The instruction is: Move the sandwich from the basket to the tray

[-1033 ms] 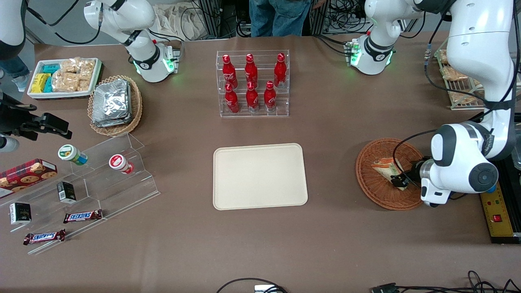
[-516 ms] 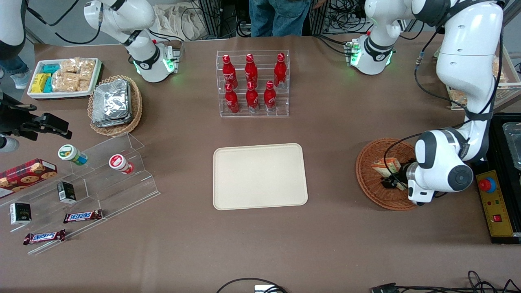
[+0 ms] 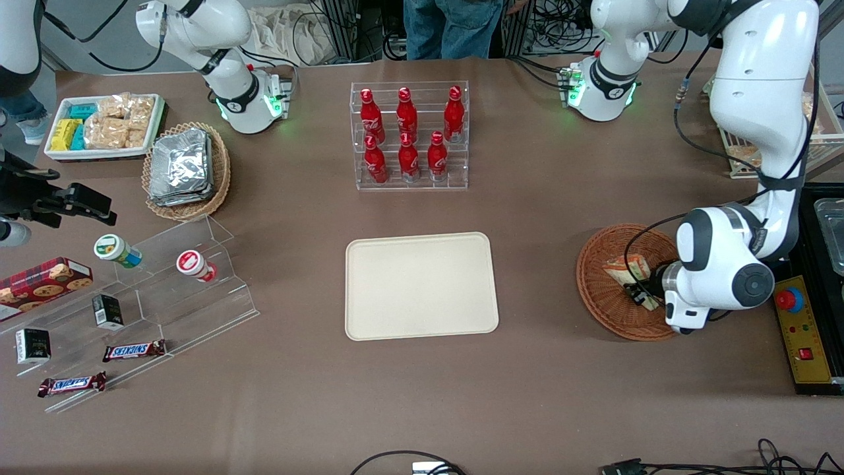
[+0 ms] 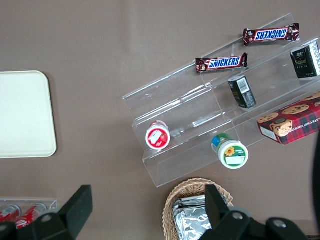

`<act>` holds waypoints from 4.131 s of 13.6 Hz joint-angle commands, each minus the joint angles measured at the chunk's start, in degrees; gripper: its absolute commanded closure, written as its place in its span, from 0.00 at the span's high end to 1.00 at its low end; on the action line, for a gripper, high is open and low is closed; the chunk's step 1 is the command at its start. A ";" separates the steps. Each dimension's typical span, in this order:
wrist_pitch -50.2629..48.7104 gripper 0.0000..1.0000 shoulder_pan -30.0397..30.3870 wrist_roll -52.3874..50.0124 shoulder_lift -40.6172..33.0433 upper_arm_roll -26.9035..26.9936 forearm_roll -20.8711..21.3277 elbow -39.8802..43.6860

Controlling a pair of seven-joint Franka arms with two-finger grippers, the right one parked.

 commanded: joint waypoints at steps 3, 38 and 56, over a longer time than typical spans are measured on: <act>-9.10 0.00 -0.51 0.20 -7.77 -0.55 -0.58 2.93; -2.79 1.00 -19.85 10.75 19.38 -18.22 6.44 23.07; -33.17 1.00 4.93 21.30 -17.69 -18.31 13.39 23.07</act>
